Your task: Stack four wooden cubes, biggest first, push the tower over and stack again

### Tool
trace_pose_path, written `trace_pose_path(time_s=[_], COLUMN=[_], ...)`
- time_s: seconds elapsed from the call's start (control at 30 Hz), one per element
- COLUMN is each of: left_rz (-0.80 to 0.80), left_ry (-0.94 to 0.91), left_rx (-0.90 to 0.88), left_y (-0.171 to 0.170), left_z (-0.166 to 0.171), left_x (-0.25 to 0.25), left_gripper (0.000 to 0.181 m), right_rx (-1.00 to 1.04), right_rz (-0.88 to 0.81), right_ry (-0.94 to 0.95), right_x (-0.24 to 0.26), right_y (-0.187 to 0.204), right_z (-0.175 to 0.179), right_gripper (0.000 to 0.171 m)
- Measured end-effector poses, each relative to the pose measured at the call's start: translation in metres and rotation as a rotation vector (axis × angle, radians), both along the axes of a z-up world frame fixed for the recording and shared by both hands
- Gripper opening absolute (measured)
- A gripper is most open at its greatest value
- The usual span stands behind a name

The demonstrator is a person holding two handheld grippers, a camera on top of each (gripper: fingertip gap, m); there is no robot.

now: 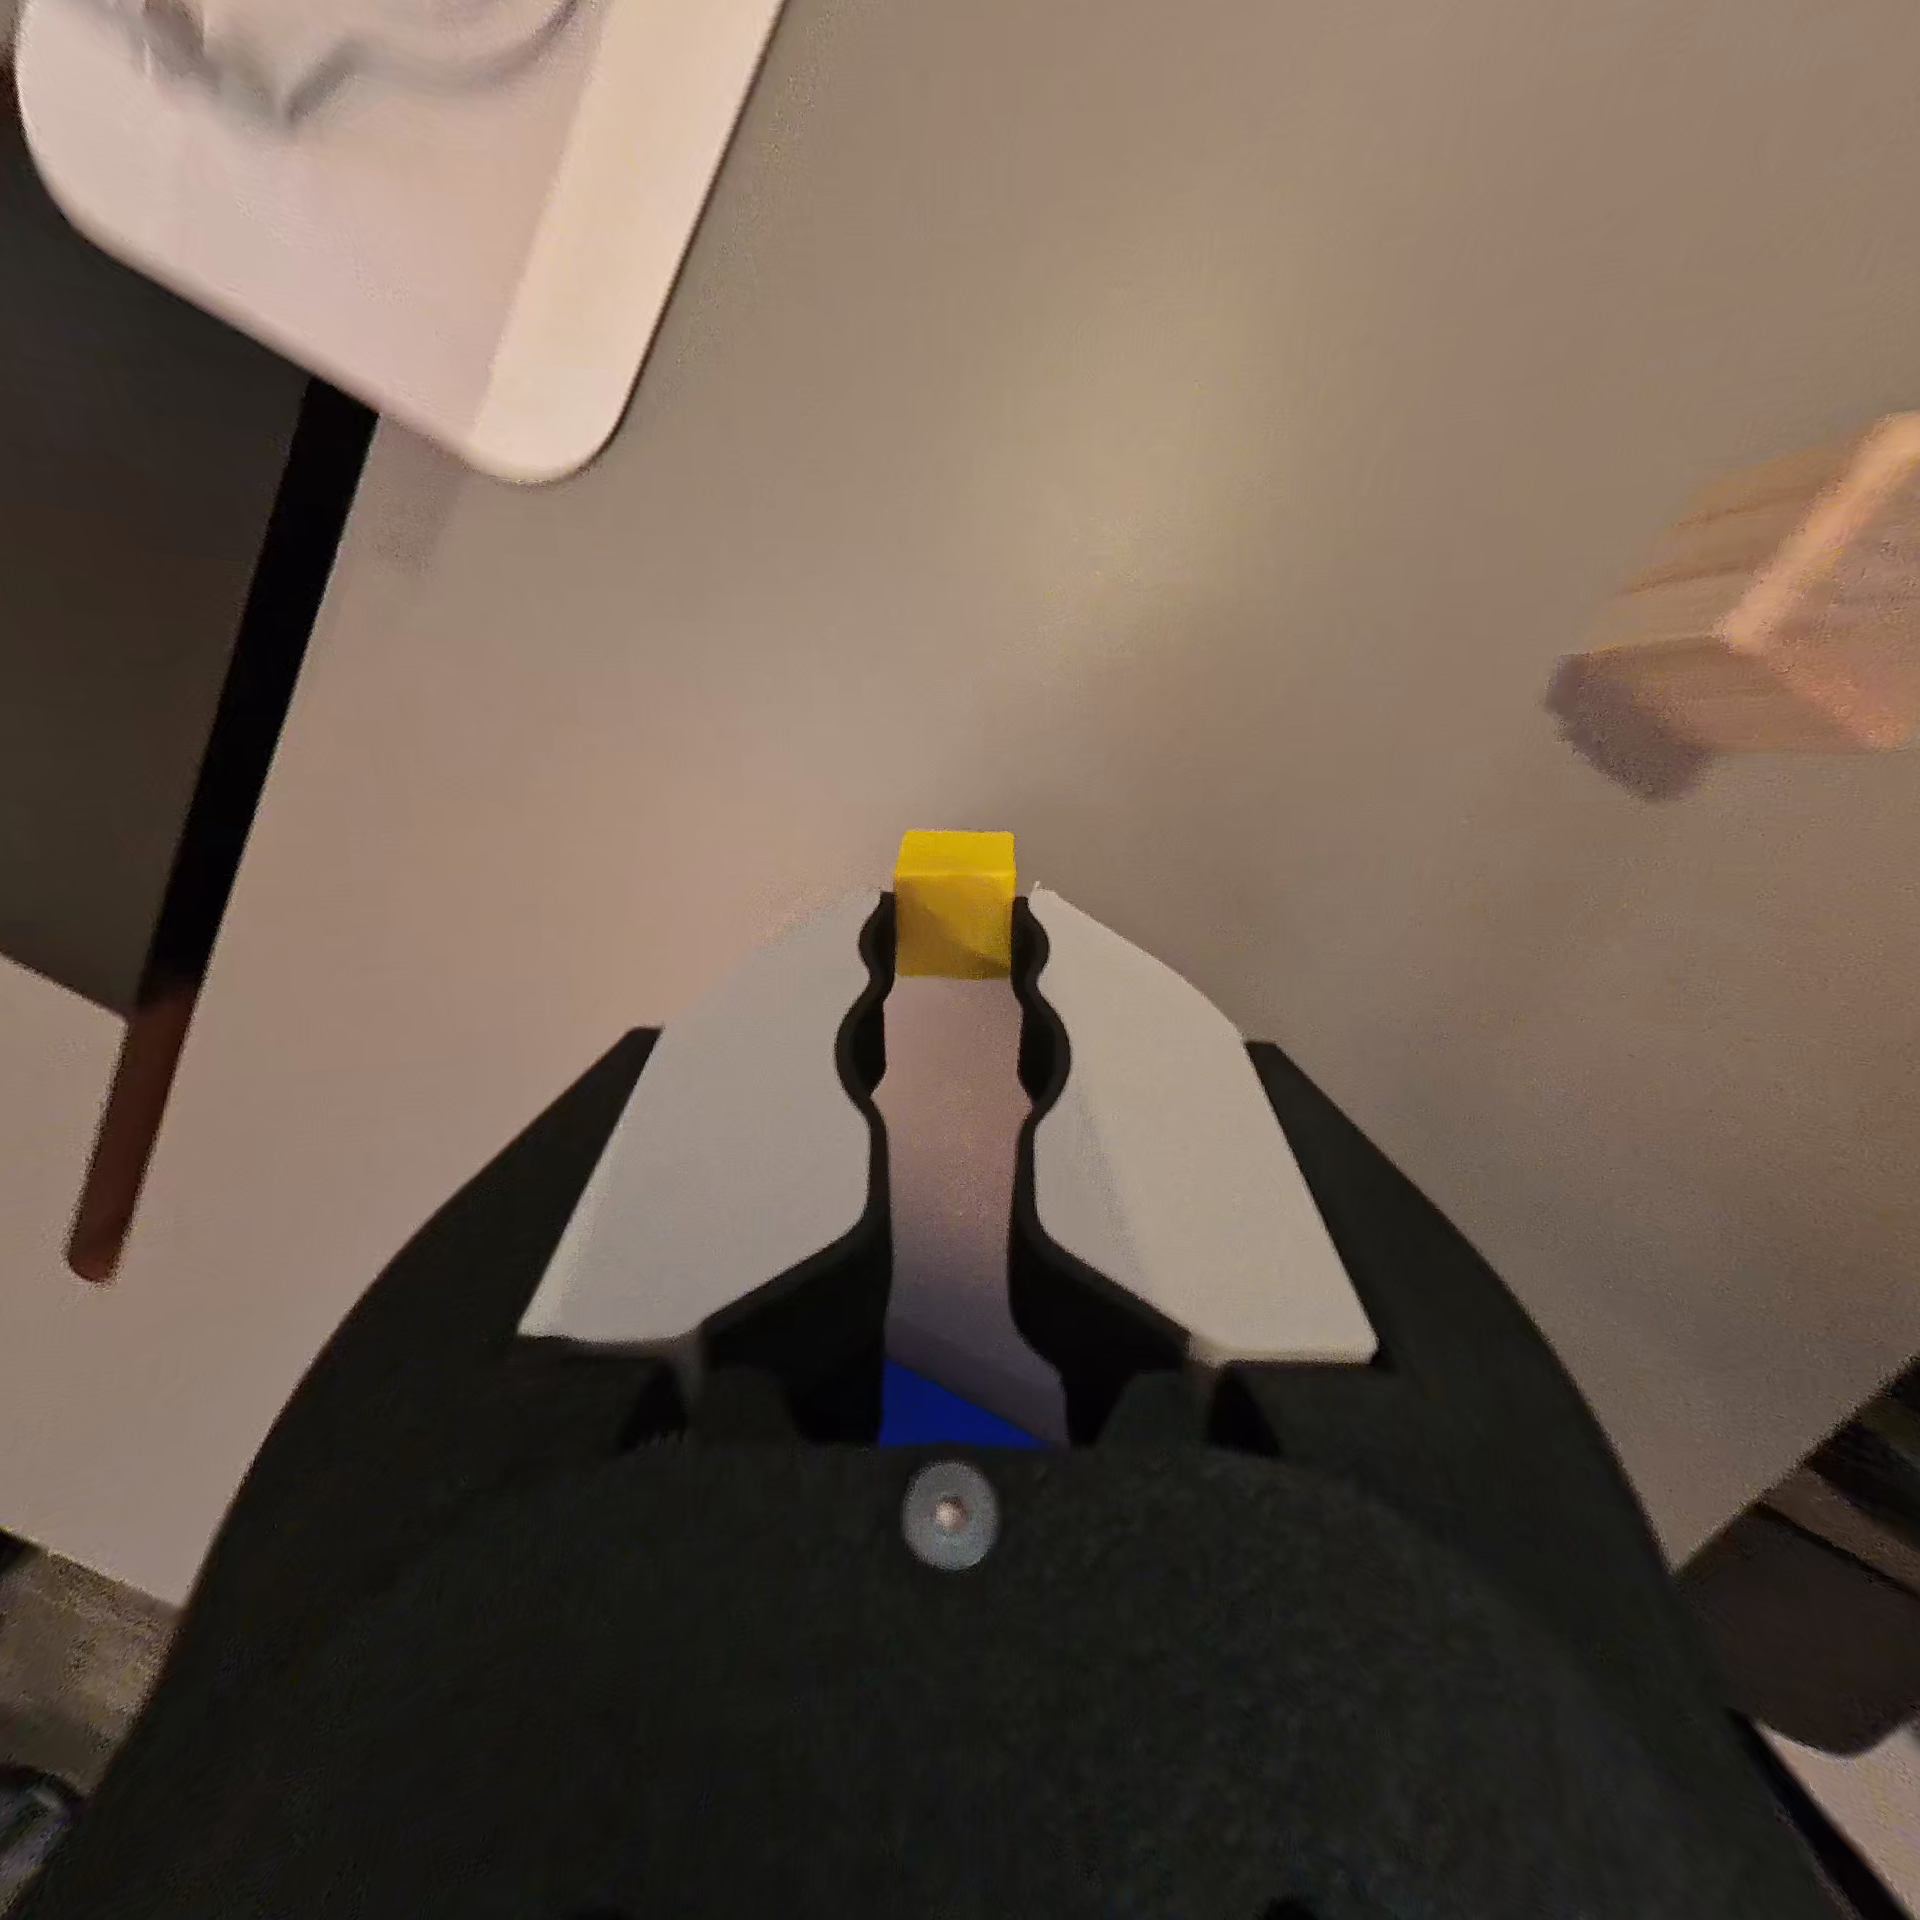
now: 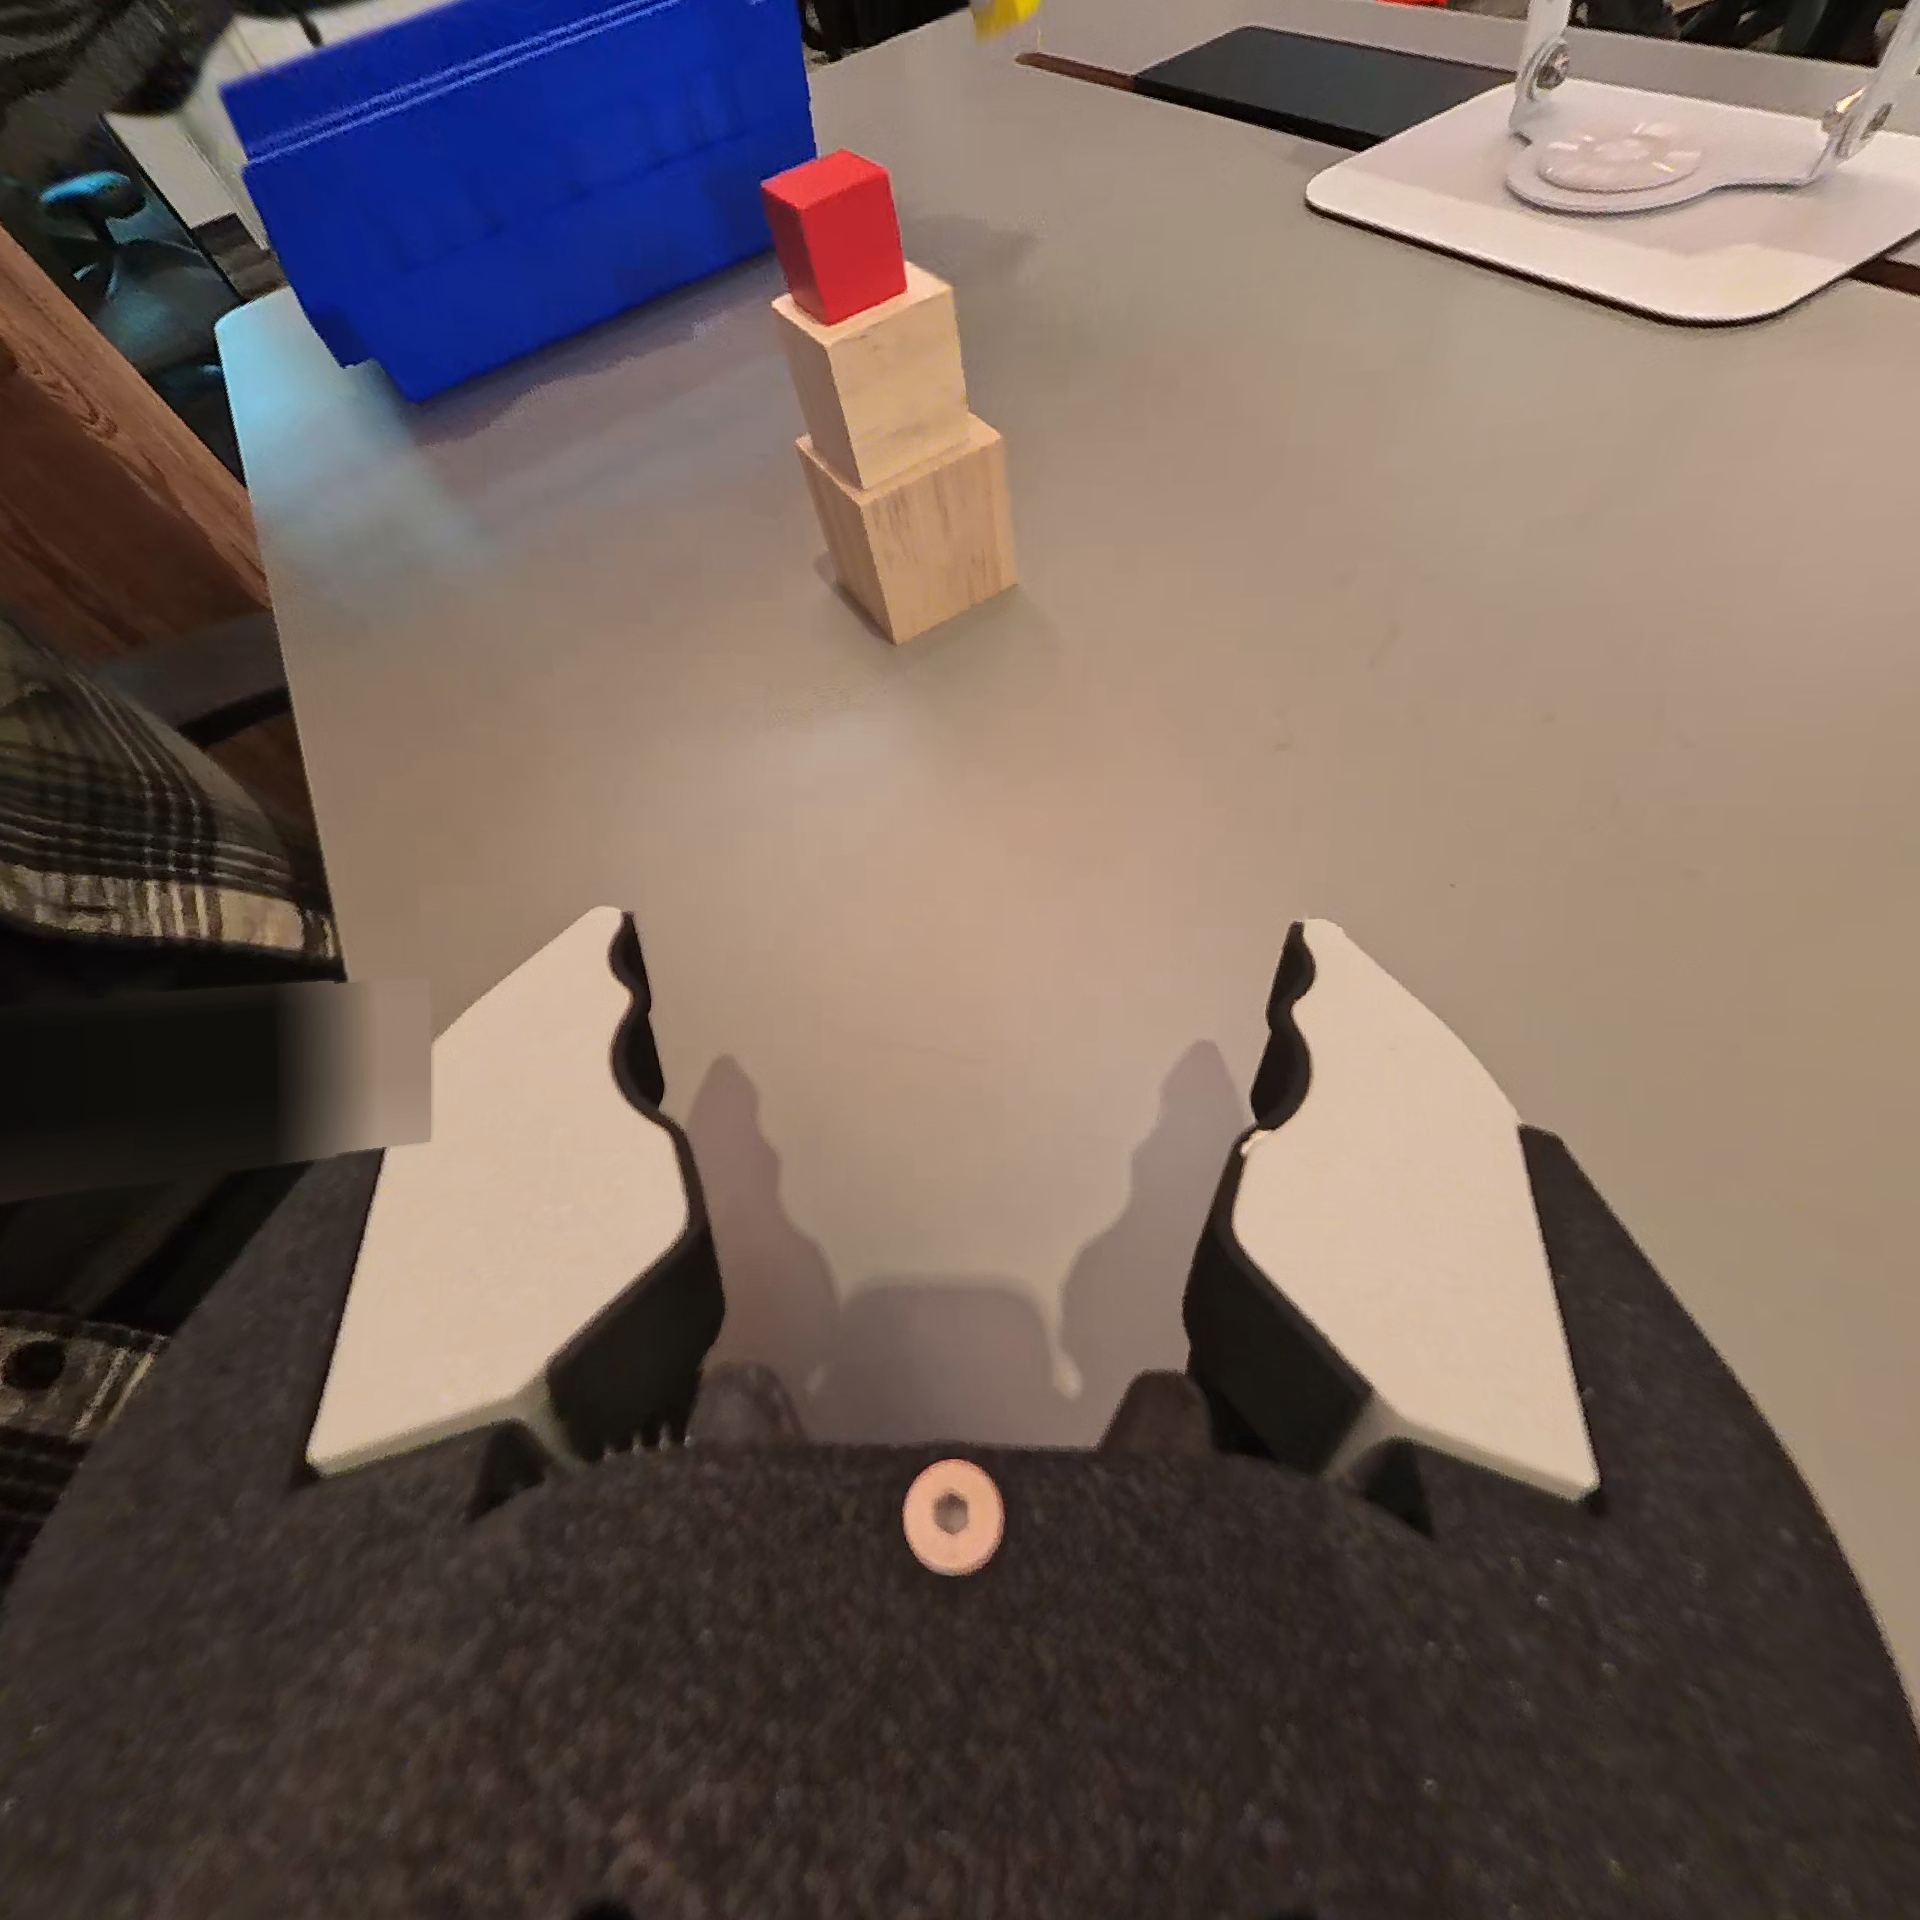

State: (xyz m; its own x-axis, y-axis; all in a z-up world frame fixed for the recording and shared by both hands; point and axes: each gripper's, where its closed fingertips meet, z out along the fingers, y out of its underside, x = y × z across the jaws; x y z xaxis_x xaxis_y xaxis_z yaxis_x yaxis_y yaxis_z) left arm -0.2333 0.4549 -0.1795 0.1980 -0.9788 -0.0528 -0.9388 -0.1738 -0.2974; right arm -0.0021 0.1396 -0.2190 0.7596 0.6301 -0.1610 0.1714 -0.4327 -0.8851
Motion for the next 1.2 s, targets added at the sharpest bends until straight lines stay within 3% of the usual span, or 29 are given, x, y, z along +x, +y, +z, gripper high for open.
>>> trace_pose_path(time_s=[0.03,0.2,0.43,0.7,1.2], left_rz=[-0.049,-0.247,-0.355,-0.4,-0.473], left_ry=[-0.011,0.006,0.05,0.134,0.194], left_rx=[0.011,0.033,0.031,-0.02,-0.051], left_y=[-0.016,-0.101,-0.165,-0.187,-0.191], left_z=[0.012,0.048,0.056,0.038,0.024], left_x=[0.01,0.048,0.077,0.09,0.093], left_gripper=[0.021,0.021,0.021,0.021,0.021], right_rx=[0.0,0.005,0.001,0.02,0.008], right_rz=[0.001,0.008,0.024,0.033,0.051], right_ry=[-0.002,-0.012,-0.031,-0.023,-0.022], right_x=[-0.001,-0.006,-0.012,-0.014,-0.018], right_y=[-0.001,-0.004,-0.009,-0.012,-0.011], right_z=[0.0,0.004,0.005,0.012,0.009], right_gripper=[0.112,0.112,0.112,0.111,0.111])
